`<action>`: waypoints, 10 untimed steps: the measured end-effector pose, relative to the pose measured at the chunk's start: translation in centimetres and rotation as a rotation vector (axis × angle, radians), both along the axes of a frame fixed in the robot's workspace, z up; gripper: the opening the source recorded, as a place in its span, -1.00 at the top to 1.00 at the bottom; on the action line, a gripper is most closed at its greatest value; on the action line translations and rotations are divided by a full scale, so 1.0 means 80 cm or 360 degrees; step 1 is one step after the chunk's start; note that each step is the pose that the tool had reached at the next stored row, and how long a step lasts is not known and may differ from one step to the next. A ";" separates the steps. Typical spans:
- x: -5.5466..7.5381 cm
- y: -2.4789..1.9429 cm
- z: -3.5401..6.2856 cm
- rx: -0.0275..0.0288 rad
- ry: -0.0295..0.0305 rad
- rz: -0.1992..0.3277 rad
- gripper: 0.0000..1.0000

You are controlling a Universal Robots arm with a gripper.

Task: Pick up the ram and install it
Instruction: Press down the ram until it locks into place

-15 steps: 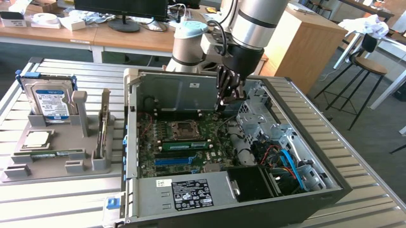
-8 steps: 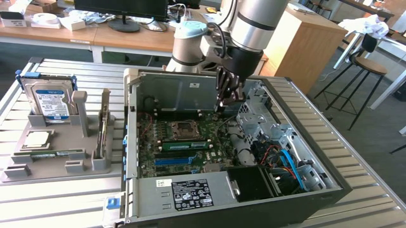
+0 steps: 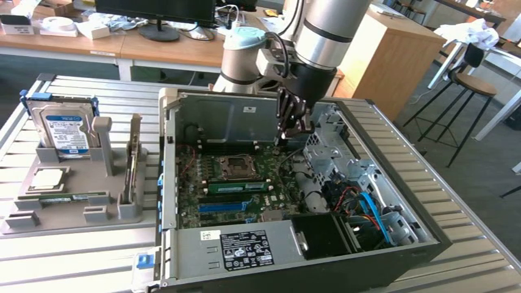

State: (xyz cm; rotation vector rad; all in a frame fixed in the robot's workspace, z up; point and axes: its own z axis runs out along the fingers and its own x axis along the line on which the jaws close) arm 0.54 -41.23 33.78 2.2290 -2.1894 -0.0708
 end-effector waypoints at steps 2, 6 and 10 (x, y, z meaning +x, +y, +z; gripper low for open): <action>0.000 0.0000 -0.001 0.00001 0.00000 0.0000 0.80; 0.000 -0.0001 -0.004 0.00000 0.00000 0.0000 0.80; 0.000 -0.0001 -0.006 0.00000 0.00000 0.0000 0.80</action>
